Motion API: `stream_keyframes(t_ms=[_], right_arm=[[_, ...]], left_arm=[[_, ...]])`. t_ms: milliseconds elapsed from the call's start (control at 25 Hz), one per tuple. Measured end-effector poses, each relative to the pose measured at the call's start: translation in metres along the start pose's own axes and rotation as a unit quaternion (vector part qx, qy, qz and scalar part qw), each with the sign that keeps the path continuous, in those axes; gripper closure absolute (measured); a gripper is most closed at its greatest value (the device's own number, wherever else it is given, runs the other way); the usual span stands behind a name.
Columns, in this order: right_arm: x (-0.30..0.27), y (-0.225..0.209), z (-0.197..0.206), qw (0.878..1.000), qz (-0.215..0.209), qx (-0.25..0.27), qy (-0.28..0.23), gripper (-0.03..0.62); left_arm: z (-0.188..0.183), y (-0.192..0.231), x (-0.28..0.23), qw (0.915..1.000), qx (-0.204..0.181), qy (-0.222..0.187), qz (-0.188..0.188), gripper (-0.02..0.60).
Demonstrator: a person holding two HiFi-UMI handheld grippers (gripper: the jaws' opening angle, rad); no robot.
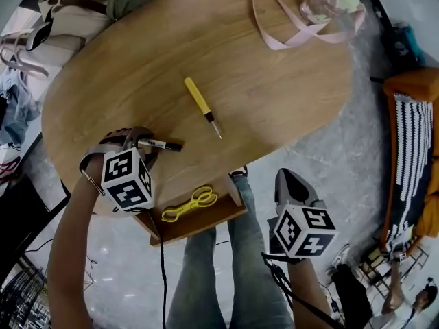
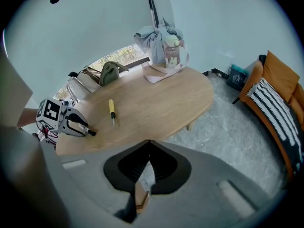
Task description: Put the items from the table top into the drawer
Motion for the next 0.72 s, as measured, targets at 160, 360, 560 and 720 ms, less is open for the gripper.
stream_keyframes(t_ms=[160, 360, 560, 720], right_arm=[[-0.0009, 0.0001, 0.0007, 1.000, -0.001, 0.000, 0.000, 0.588], [0.0004, -0.0028, 0.0007, 1.000, 0.000, 0.001, -0.001, 0.589], [0.0012, -0.0036, 0.0020, 1.000, -0.002, 0.003, 0.000, 0.589], [0.0022, -0.0030, 0.0019, 1.000, -0.004, 0.006, -0.002, 0.588]], left_arm=[[0.0004, 0.0015, 0.0000, 0.9998, 0.014, -0.004, 0.010, 0.448], [-0.0004, 0.0027, 0.0007, 0.9998, 0.017, -0.002, 0.013, 0.482], [-0.0012, 0.0021, 0.0008, 0.9998, 0.018, -0.001, 0.012, 0.509], [0.0003, 0.0011, 0.0010, 0.9990, 0.043, -0.011, 0.006, 0.520]])
Point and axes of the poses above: the fingertips, and each gripper's own axes: x backward along the fingers, y to its left, z out of its underside, the point moved 1 cm from there along x, backward along the fingers, and after that the axes turned 14 degrees about x, right-handed, at the moved point
